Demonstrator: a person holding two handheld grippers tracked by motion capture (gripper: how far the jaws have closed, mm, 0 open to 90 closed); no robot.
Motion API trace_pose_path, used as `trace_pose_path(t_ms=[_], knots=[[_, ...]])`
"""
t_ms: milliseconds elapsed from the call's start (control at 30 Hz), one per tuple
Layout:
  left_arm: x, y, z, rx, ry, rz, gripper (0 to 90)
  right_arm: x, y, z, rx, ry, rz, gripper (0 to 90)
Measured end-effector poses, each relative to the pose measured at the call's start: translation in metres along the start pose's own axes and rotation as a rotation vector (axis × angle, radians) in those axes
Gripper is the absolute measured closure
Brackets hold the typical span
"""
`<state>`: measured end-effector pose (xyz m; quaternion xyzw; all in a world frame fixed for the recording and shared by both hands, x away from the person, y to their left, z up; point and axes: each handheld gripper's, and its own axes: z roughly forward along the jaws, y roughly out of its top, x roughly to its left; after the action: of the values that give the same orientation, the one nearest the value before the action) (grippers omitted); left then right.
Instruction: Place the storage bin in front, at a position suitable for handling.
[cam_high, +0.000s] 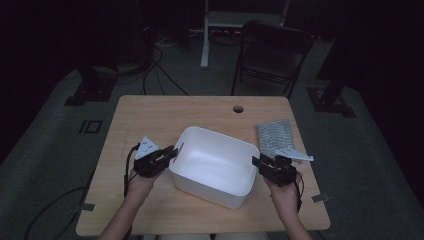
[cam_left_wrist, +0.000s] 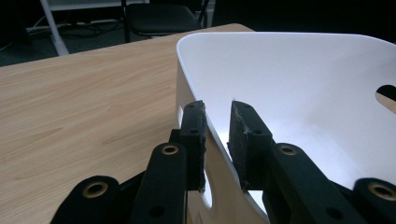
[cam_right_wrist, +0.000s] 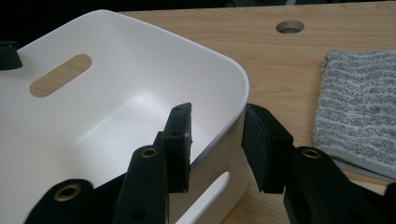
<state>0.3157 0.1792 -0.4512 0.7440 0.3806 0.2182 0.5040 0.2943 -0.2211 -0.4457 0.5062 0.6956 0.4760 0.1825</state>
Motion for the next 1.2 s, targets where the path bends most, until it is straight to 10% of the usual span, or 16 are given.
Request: trace_pose_path(t_ms=[1200], knots=[[-0.026, -0.019, -0.042, 0.011, 0.115, -0.082, 72.8, 0.009, 0.031, 0.042, 0.080, 0.001, -0.036, 74.8]])
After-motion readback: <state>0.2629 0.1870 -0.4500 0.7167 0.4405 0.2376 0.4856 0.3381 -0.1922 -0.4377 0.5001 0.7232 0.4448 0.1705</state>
